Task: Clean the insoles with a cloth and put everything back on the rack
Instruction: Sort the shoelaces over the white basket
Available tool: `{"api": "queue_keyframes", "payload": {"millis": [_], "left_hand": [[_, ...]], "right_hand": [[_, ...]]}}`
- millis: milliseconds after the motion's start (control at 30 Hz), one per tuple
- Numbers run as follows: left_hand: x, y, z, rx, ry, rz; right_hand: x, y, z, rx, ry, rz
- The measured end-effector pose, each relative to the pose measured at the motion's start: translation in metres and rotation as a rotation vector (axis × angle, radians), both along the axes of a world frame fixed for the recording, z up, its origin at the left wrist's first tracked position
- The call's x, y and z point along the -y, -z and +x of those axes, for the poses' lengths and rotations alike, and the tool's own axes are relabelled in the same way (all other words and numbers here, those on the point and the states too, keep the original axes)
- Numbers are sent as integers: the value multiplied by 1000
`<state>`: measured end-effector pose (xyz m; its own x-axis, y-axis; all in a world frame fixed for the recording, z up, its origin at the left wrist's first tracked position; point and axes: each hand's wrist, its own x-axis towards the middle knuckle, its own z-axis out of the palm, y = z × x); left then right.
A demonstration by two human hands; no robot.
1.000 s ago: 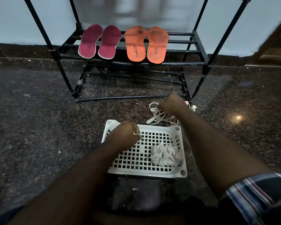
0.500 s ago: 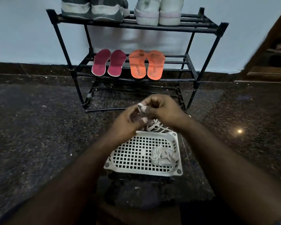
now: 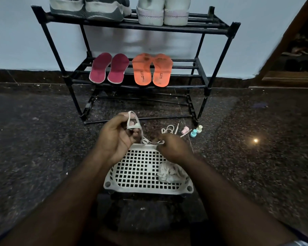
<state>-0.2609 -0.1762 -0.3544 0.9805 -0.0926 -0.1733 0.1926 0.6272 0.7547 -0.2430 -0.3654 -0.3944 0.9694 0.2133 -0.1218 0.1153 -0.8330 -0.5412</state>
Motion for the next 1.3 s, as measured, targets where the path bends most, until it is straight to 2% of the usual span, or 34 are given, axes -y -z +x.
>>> {"api": "queue_keyframes", "payload": {"millis": [67,133,200,267,333,500,600,733,833,1000,1100,1200,1300], "left_hand": [[-2,1,2,-22,-4,-56],[-2,3,3,-22,23,-125],[-1,3,4,3,80,-195],[-2,1,5,34,104,-242],[-10,2,8,38,51,-238],[-35,6,18,-60,-235,-120],[-35,9,20,-88,-298,38],[-32,18,22,-89,-291,320],[-34,23,21,-130,-348,470],[-43,30,27,-182,-428,553],[-49,40,27,-319,-312,662],[-50,51,26,-348,-221,987],[-45,44,23,-227,-282,1415]], "right_hand": [[0,3,3,6,21,43],[-5,5,6,3,-45,74],[-13,12,11,7,-164,55],[-18,19,14,15,-184,9],[-16,19,16,22,-75,-21],[18,11,31,129,243,49],[24,7,35,158,262,165],[13,-15,39,235,271,573],[12,-36,41,286,333,721],[18,-45,40,299,478,727],[20,-51,37,181,533,812],[15,-52,29,42,433,778],[3,-48,23,-15,310,704]]}}
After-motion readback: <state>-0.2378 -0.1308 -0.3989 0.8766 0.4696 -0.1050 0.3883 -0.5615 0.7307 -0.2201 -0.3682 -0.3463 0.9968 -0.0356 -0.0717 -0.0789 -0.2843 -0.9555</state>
